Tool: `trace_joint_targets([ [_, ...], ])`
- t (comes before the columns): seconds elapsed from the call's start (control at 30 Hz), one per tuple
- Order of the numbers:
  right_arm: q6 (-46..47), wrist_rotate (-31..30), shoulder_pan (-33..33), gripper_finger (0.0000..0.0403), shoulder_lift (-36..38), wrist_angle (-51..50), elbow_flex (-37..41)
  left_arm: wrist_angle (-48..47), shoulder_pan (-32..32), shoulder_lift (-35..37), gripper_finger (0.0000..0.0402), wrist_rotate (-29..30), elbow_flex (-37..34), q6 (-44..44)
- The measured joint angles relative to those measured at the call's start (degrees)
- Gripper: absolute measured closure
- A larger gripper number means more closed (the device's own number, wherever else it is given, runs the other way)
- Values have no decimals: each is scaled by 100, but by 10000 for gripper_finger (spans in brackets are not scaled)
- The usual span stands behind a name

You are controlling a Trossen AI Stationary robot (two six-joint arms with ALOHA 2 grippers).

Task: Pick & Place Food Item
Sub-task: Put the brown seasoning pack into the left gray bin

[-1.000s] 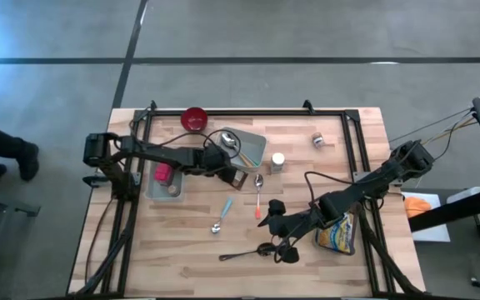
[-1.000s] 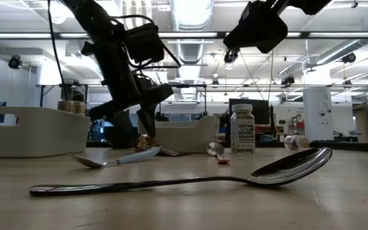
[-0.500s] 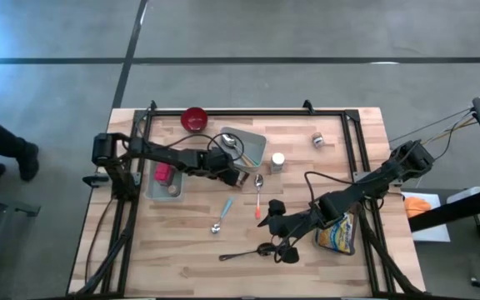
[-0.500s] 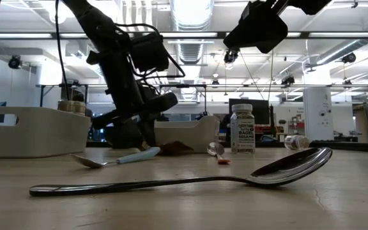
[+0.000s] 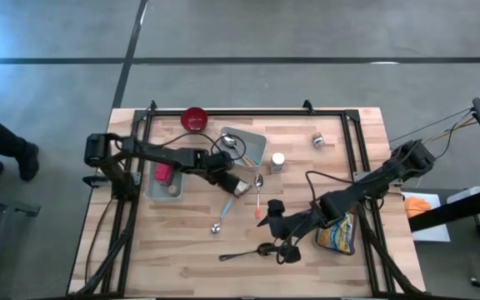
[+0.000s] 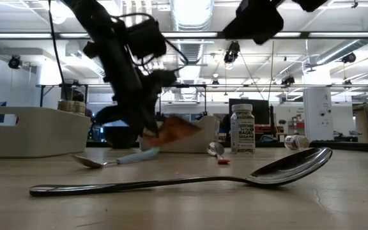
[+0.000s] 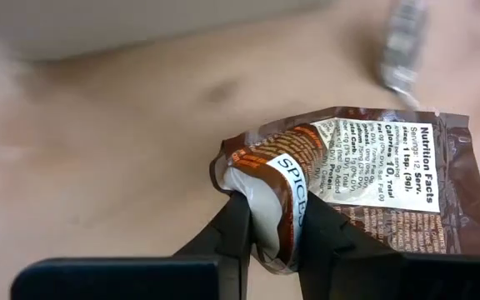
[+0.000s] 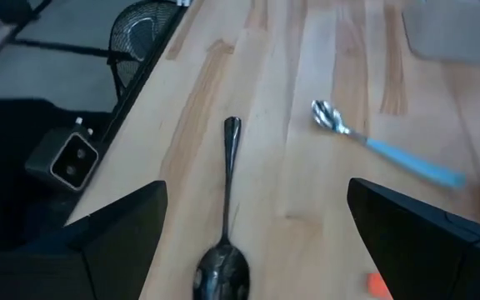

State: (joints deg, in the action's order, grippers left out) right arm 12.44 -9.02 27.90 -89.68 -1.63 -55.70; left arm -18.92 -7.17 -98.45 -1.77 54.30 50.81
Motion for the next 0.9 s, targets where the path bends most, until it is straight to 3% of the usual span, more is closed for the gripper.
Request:
trace_joint_targets([
  [0.17, -300, -316, 117, 32, 222, 53, -64, -35, 102, 703, 346, -590, -2, -189],
  [0.33, -712, -1841, 464, 32, 615, 388, -114, 7, 402, 1645, 347, -772, -2, -302],
  [0.4, -1115, -2191, 649, 32, 769, 511, -111, 154, 593, 1977, 347, -779, -8, -343],
  [0.67, -2945, -2143, 959, 32, 932, 1550, -114, 1688, 1469, 2406, 347, -902, -33, -457],
  [0.9, -3680, -1561, 923, 32, 897, 1712, -107, 2019, 1920, 2366, 347, -932, -35, -460],
])
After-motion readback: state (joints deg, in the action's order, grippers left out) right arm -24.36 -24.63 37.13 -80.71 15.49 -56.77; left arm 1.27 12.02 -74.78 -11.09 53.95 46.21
